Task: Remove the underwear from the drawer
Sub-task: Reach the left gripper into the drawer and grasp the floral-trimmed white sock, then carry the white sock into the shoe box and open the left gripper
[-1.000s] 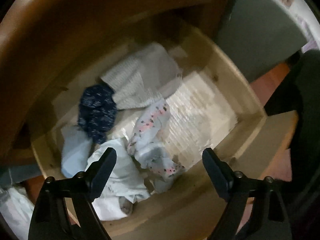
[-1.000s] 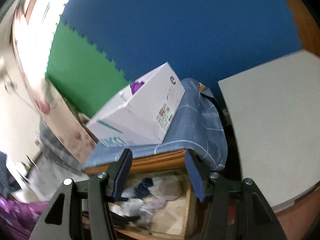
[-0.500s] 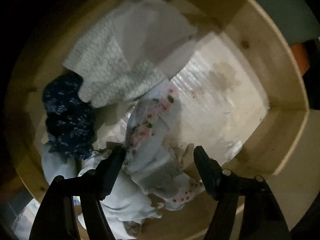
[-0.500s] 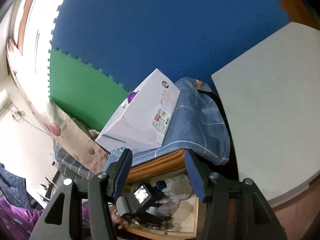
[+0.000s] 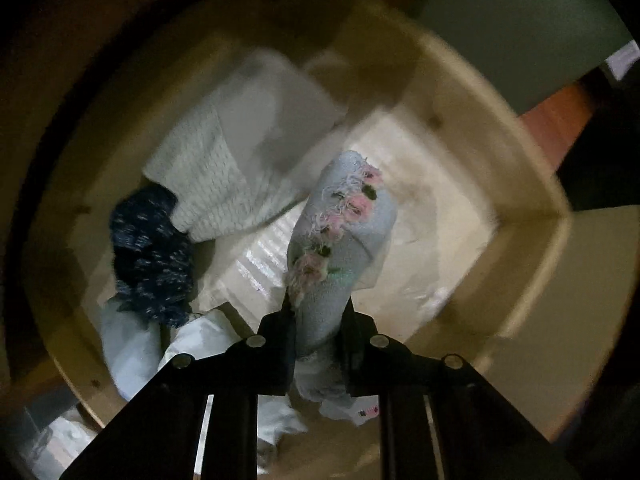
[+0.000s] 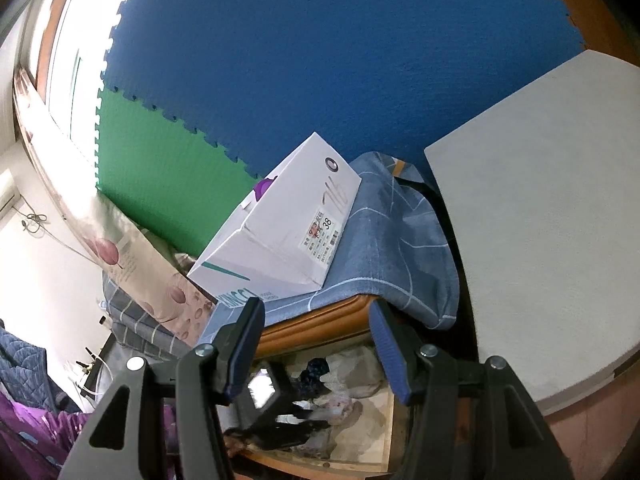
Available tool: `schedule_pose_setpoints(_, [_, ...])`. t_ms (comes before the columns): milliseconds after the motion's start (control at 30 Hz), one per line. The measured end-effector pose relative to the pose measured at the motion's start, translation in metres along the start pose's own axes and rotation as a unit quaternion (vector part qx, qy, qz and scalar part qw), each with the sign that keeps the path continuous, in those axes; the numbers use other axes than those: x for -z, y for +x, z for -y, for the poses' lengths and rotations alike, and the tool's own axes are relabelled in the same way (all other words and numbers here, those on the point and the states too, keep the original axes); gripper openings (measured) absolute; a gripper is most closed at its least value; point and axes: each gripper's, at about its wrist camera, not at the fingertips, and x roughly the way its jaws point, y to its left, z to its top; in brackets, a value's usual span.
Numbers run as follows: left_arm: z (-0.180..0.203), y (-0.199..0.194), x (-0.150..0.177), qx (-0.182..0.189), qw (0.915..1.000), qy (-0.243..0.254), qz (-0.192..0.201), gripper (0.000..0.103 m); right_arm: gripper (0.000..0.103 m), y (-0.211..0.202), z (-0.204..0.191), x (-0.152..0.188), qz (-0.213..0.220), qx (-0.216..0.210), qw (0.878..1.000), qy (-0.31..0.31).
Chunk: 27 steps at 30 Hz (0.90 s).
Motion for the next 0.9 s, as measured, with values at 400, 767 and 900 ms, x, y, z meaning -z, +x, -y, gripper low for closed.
schedule_pose_setpoints(400, [0.033, -0.145, 0.037, 0.006, 0.9897, 0.018, 0.142, 0.015, 0.056, 0.001, 0.001, 0.0, 0.001, 0.006, 1.0, 0.004])
schedule_pose_setpoints(767, [0.009, -0.296, 0.016, 0.042, 0.9664, -0.03, 0.252, 0.015, 0.056, 0.001, -0.001, 0.0, 0.0, 0.009, 1.0, -0.003])
schedule_pose_setpoints(900, [-0.023, -0.336, 0.0, 0.044, 0.9572, -0.061, 0.279, 0.015, 0.056, 0.002, -0.002, 0.001, 0.0, 0.007, 1.0, -0.004])
